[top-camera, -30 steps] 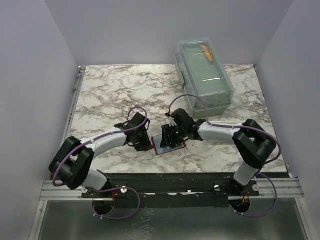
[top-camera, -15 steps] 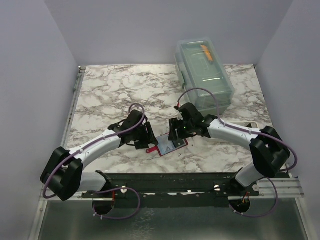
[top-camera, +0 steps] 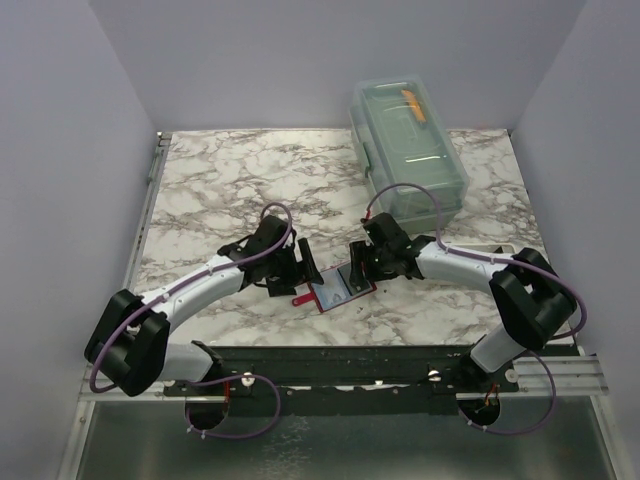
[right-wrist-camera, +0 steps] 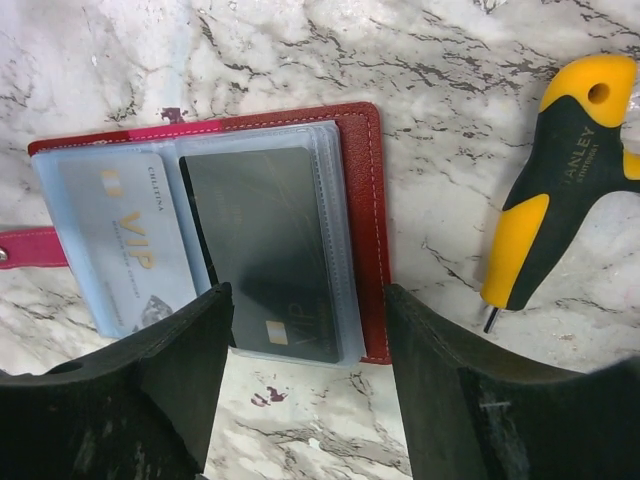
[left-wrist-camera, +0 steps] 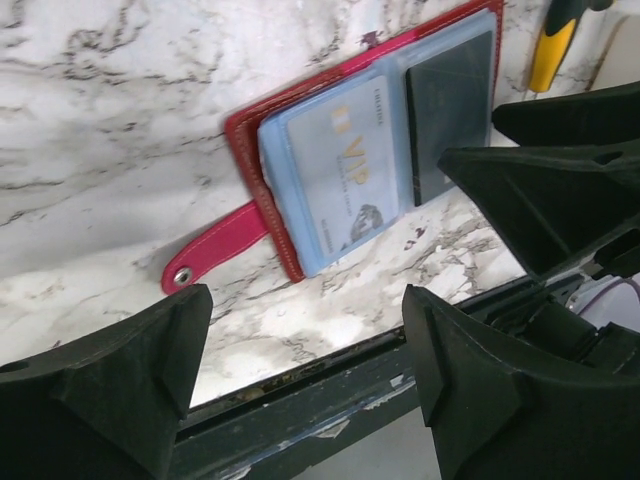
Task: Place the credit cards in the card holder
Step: Insert the credit card into the card holder, then close the card holder at the center of the board.
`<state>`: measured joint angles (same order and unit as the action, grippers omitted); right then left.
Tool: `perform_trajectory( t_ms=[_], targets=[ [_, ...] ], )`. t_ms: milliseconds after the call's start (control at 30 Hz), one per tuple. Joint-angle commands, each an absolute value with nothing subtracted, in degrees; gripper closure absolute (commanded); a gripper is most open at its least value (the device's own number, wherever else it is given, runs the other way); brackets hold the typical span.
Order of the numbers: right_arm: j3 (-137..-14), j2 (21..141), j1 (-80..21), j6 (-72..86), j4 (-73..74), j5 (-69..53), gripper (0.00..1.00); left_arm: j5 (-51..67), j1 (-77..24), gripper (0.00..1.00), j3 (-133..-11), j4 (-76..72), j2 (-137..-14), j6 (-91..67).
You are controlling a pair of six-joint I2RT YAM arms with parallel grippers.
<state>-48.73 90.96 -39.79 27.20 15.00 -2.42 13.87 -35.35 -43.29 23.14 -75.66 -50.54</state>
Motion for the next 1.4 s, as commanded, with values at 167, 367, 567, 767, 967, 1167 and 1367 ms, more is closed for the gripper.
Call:
perform_trajectory(
  t_ms=[167, 367, 567, 767, 967, 1167, 1367],
  targets=[
    [-46.5, 87.8, -40.0, 29.5, 17.4, 3.0, 0.25, 13.0, -33.7, 0.19, -40.9, 27.6, -74.5, -49.6],
    [-43.0, 88.5, -40.0, 35.0, 12.1, -4.0, 0.25, 13.1, -33.7, 0.21, -41.8, 26.4, -75.9, -48.9],
    [-40.1, 86.4, -40.0, 38.5, 5.6, -10.6, 0.29, 14.8, -33.7, 0.36, -39.4, 22.6, -80.4, -49.0],
    [-40.6, 84.3, -40.0, 39.1, 2.9, -14.5, 0.35, 14.5, -33.8, 0.49, -37.0, 19.0, -81.8, -50.1],
    [-38.1, 82.2, -40.0, 39.8, -5.1, -20.9, 0.4, 14.4, -33.8, 0.55, -35.6, 17.6, -82.1, -50.5],
    [-40.2, 83.5, -40.2, 39.6, -1.9, -18.4, 0.41, 14.6, -33.8, 0.57, -35.7, 17.0, -82.5, -50.2],
    [-43.4, 84.5, -40.2, 38.7, 12.0, -5.4, 0.31, 14.4, -33.8, 0.56, -35.5, 17.2, -78.1, -51.4]
  ],
)
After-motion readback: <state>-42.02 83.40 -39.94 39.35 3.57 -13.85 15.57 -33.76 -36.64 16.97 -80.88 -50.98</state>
